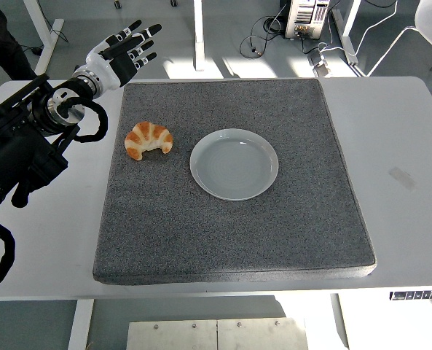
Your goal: Place the bread on the plate
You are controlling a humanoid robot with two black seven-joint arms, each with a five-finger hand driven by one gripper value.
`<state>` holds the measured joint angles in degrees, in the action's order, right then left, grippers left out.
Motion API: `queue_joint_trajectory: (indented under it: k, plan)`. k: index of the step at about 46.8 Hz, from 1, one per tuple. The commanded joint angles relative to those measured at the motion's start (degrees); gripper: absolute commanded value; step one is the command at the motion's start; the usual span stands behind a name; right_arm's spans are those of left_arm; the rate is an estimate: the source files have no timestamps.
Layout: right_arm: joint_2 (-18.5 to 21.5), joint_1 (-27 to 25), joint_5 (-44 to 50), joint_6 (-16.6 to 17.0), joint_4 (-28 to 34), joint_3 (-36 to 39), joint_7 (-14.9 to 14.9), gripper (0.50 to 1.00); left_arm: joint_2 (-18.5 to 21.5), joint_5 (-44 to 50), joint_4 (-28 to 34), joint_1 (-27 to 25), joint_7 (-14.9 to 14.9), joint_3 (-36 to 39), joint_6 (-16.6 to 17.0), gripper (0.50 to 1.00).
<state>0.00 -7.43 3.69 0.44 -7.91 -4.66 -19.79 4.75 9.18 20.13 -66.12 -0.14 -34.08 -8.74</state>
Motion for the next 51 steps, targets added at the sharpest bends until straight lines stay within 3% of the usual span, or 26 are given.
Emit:
queue_joint_trajectory:
  k: [1,4,10,16,21,29,34,42,51]
  plan:
    - [0.0,0.0,0.0,0.0,0.0,0.0,0.0,1.000,1.0,-0.4,0.0,-0.1,1.4,0.9,-0.1,0.986]
    - [0.0,0.0,0.0,0.0,0.0,0.0,0.0,1.000,1.6,-1.7,-0.1,0.0,3.3,0.9,-0.1,0.986]
    - [0.0,0.1,0.0,0.0,0.0,0.0,0.0,1.000,3.5,-5.8,0.0,0.5,4.2,1.0,-1.3,0.986]
    - [0.0,0.1,0.0,0.0,-0.2,0.0,0.0,1.000,3.0,-6.5,0.3,-0.2,4.2,-0.1,2.7,0.986]
    - [0.0,0.2,0.0,0.0,-0.2,0.0,0.0,1.000,3.2,-6.0,1.1,-0.5,3.7,-0.8,2.8,0.986]
    - [0.0,0.3,0.0,0.0,-0.1,0.0,0.0,1.000,7.7,-5.1,13.4,0.9,1.1,-1.3,-0.6,0.984]
    - [0.0,0.4,0.0,0.0,-0.1,0.0,0.0,1.000,9.6,-6.5,14.8,-0.9,1.0,3.8,-0.1,0.983]
    - [0.0,0.4,0.0,0.0,-0.1,0.0,0.0,1.000,14.3,-10.0,16.3,-7.9,1.1,18.3,-0.1,0.978]
    - [0.0,0.5,0.0,0.0,-0.1,0.0,0.0,1.000,18.1,-19.0,21.7,-12.8,0.9,28.5,2.5,0.980]
